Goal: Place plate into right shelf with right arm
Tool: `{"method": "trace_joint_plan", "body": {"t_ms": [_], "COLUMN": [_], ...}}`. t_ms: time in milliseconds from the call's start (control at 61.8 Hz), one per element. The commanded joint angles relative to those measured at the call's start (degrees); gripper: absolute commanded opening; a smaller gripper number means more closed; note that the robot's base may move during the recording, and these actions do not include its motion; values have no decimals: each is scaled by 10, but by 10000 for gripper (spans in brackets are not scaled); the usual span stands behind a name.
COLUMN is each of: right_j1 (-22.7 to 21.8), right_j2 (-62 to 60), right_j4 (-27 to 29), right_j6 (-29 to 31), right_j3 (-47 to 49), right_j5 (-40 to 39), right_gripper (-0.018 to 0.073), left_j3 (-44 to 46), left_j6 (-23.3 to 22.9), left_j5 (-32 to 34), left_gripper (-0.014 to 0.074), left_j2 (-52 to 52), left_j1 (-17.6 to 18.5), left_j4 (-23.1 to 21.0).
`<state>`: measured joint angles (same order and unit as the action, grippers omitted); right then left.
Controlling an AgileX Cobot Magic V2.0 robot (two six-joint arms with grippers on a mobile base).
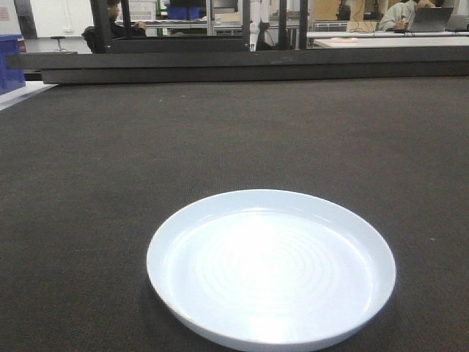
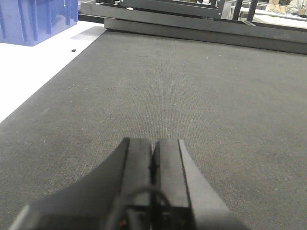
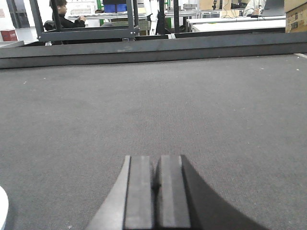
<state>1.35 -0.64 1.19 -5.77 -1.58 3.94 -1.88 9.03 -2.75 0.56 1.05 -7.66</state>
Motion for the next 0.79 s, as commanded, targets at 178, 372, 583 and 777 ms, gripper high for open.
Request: {"method": "trace_joint_plan", "body": {"t_ms": [178, 372, 583, 777], "right_j1": [-3, -3, -3, -3], "right_j2": [-7, -7, -7, -7], "right_j4": [-1, -2, -2, -1], "right_j6": [2, 3, 2, 2], "right_j3": [8, 8, 8, 53], "right_j5": [-47, -61, -114, -137], "right_gripper": [64, 64, 64, 64], "left_j3": [-6, -6, -6, -6], "left_j6": [-4, -4, -4, -4], "left_j5": [52, 52, 52, 52], "left_gripper": [-128, -128, -128, -128], "left_j2": [6, 6, 6, 6], "left_j1": [1, 1, 1, 1], "left_j4": [-5, -5, -5, -5]}}
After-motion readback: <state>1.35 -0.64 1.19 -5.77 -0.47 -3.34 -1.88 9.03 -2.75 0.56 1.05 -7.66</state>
